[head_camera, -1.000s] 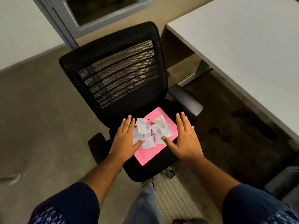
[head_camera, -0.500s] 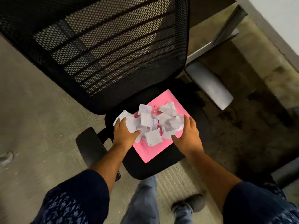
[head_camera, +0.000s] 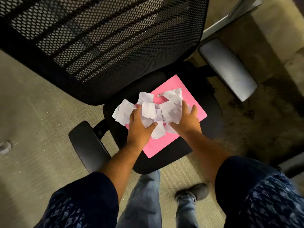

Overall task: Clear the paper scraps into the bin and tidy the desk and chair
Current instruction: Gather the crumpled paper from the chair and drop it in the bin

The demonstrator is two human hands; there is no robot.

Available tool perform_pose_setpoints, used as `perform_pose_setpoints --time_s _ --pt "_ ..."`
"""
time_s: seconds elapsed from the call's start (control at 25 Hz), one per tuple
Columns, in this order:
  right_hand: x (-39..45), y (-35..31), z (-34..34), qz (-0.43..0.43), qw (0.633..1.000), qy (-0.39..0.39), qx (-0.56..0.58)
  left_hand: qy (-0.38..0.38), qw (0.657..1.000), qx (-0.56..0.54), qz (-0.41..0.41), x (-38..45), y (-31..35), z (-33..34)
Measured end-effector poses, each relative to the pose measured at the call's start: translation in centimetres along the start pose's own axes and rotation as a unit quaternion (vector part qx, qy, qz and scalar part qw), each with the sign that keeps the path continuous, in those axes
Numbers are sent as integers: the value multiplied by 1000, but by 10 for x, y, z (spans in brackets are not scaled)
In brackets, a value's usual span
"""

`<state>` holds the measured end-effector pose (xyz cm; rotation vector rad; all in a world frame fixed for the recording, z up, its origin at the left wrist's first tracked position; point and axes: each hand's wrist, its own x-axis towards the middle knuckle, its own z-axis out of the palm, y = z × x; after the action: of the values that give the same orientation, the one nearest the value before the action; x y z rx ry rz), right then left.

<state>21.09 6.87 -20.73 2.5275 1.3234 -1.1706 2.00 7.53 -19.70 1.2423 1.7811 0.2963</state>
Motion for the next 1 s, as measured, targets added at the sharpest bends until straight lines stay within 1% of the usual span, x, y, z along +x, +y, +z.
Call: perform_pose_setpoints --time_s 0.16,0.24,0.4,0.48,0.56,0.68,0.76,0.84,0.96,1.0 --pt "8 5 9 4 1000 21 16 -9 1000 18 22 1 0 1" --pt "12 11 12 4 999 40 35 -7 999 32 26 5 0 1" --pt "16 21 12 -1 997 51 54 -5 998 51 22 17 1 1" --pt "18 26 8 -4 995 63 75 -7 998 52 24 23 5 3" --pt "17 31 4 18 990 68 119 -14 997 73 24 28 9 6" --pt "8 43 -3 80 967 72 229 -12 995 101 23 34 9 12" --pt "1 53 -7 93 944 65 309 7 995 92 28 35 8 14" --pt "-5 62 -12 88 922 54 373 23 996 71 43 35 7 16" --pt "-15 66 -20 49 907 53 414 36 996 54 54 32 8 15" --pt "-18 65 -23 37 897 53 437 40 997 48 55 31 7 15"
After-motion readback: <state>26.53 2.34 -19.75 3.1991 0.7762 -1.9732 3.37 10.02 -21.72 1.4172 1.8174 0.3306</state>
